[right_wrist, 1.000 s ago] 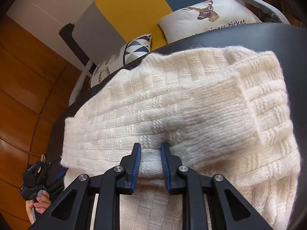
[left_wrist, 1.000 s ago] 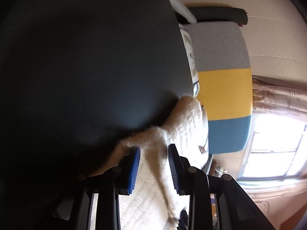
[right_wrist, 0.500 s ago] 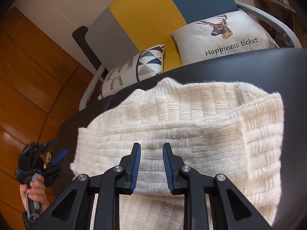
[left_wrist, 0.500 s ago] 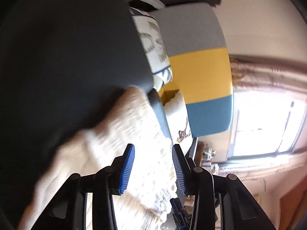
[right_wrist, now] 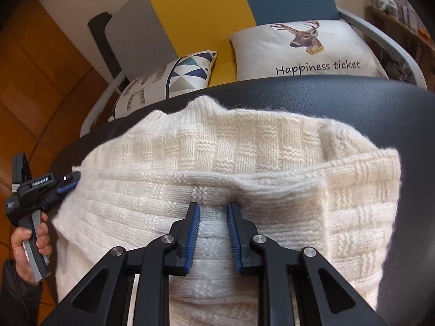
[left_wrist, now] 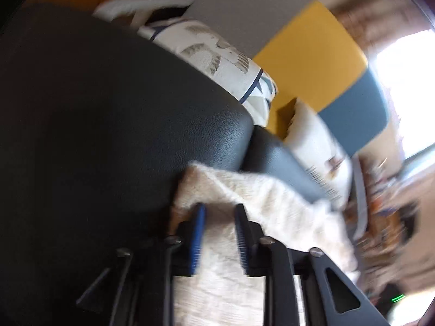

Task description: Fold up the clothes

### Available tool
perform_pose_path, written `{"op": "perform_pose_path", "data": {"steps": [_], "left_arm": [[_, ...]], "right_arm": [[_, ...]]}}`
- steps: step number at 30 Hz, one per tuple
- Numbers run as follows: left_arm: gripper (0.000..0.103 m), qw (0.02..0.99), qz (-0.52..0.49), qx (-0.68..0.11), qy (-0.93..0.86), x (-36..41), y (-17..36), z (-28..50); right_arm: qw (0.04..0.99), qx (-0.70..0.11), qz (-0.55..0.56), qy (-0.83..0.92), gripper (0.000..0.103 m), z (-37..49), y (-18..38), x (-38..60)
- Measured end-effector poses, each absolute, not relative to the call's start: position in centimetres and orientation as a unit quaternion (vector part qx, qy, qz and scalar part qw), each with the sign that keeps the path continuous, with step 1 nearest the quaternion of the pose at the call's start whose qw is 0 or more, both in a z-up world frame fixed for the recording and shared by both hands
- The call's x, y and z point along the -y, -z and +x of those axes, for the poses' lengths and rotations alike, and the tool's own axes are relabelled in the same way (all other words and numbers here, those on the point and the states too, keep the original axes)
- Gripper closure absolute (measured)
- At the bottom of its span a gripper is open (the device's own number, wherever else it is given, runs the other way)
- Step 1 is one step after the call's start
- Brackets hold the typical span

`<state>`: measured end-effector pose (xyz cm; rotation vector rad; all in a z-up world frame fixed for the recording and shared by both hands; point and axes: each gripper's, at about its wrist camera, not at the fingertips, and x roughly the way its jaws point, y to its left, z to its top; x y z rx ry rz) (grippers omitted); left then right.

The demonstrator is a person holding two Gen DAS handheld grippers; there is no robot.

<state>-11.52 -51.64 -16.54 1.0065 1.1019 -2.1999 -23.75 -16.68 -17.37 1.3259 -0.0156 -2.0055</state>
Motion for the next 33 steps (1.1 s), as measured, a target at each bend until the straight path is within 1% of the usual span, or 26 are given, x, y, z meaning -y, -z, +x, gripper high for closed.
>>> {"op": "perform_pose_path", "data": {"steps": [3, 4, 7, 9, 11, 14, 22, 25, 27, 29, 31, 32, 33], "left_arm": [[0.08, 0.25, 0.387, -0.346, 0.818, 50.4, 16.0, -11.7], [0.08, 0.249, 0.389, -0.342, 0.819, 50.2, 15.7, -11.8], [0.075, 0.248, 0.365, -0.36, 0.822, 49.7, 14.7, -9.3], [0.068, 0.238, 0.352, -0.375, 0.824, 49.5, 14.2, -7.1], [0.065, 0.227, 0.339, -0.39, 0.825, 49.2, 13.7, -4.9], [0.064, 0.212, 0.333, -0.406, 0.824, 48.2, 13.4, -1.4], [0.063, 0.219, 0.38, -0.404, 0.803, 43.6, 14.9, 11.7], [0.063, 0.215, 0.385, -0.398, 0.804, 41.6, 15.1, 14.9], [0.062, 0.202, 0.39, -0.399, 0.805, 40.5, 15.6, 16.1], [0.062, 0.21, 0.397, -0.396, 0.801, 39.4, 16.1, 17.2], [0.062, 0.209, 0.403, -0.397, 0.798, 38.5, 16.5, 18.0], [0.061, 0.211, 0.398, -0.402, 0.797, 38.3, 16.5, 18.3], [0.061, 0.212, 0.394, -0.406, 0.797, 38.0, 16.5, 18.6]], "right_arm": [[0.368, 0.001, 0.513, 0.776, 0.083, -23.8, 16.6, 16.1], [0.37, 0.007, 0.51, 0.776, 0.081, -23.8, 16.1, 15.5], [0.37, 0.03, 0.493, 0.787, 0.081, -23.2, 14.2, 12.2], [0.368, 0.043, 0.49, 0.789, 0.081, -22.3, 13.4, 9.5], [0.366, 0.054, 0.496, 0.785, 0.081, -20.6, 13.4, 6.5], [0.359, 0.079, 0.511, 0.777, 0.079, -17.6, 13.9, 1.9], [0.318, 0.13, 0.556, 0.757, 0.079, -9.1, 17.3, -7.4], [0.305, 0.147, 0.574, 0.746, 0.078, -6.0, 18.6, -10.4], [0.314, 0.157, 0.578, 0.736, 0.078, -4.4, 19.2, -11.0], [0.323, 0.172, 0.578, 0.73, 0.078, -3.3, 19.4, -11.6], [0.314, 0.145, 0.561, 0.752, 0.078, -2.9, 18.7, -11.5], [0.308, 0.125, 0.548, 0.767, 0.075, -2.8, 18.3, -11.2], [0.322, 0.117, 0.536, 0.772, 0.075, -3.3, 17.6, -10.5]]}}
